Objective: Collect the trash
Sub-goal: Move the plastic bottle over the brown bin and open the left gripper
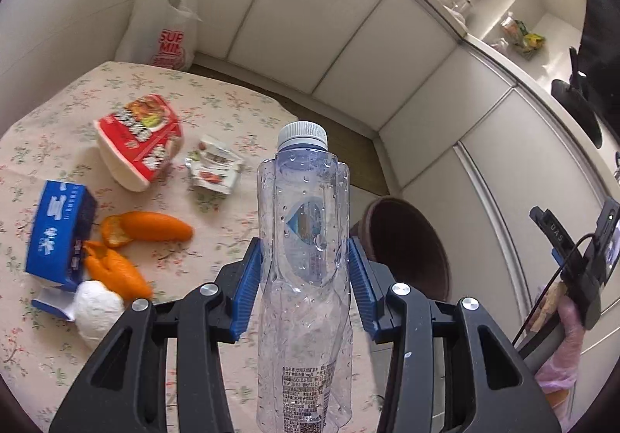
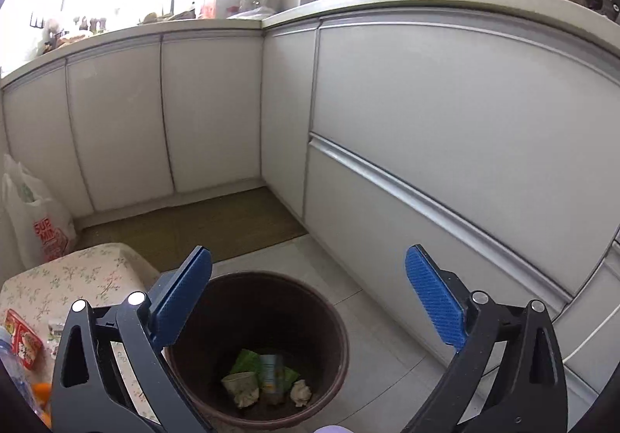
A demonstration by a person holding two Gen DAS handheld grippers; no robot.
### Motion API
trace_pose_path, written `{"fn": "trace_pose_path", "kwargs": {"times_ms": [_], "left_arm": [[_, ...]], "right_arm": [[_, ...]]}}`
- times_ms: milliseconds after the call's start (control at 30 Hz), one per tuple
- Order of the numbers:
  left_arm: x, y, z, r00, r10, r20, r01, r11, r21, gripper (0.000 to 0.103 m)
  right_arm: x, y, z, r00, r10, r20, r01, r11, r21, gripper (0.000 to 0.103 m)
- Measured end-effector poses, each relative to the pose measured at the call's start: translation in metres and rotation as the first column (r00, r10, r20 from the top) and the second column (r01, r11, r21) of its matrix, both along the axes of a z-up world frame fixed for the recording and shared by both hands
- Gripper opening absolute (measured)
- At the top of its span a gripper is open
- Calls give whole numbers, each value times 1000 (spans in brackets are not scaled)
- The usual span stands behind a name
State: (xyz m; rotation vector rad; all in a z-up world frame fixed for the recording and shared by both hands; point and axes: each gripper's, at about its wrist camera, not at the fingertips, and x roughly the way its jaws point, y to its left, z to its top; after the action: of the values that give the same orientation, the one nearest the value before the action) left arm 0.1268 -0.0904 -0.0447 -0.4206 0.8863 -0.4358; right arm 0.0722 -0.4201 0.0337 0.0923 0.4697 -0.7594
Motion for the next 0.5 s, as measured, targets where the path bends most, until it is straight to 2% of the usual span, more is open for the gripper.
{"fn": "trace_pose_path", "kwargs": {"times_ms": [67, 200, 300, 500], "left_arm": [[10, -30, 6, 999, -42, -1, 42, 999, -33, 44], [27, -98, 20, 992, -119, 34, 120, 992, -38, 44], [36, -144, 23, 985, -168, 29, 170, 984, -54, 44], [52, -213, 25, 975, -222, 12, 222, 974, -46, 44]], "right_arm": [[-13, -15, 5, 1000, -29, 8, 29, 1000, 1, 96], [-31, -37, 7, 997, -68, 20, 67, 997, 49, 96], [-41, -56, 8, 995, -98, 30, 94, 991, 92, 96], [-56, -76, 1, 989, -151, 7, 149, 982, 117, 96]]}}
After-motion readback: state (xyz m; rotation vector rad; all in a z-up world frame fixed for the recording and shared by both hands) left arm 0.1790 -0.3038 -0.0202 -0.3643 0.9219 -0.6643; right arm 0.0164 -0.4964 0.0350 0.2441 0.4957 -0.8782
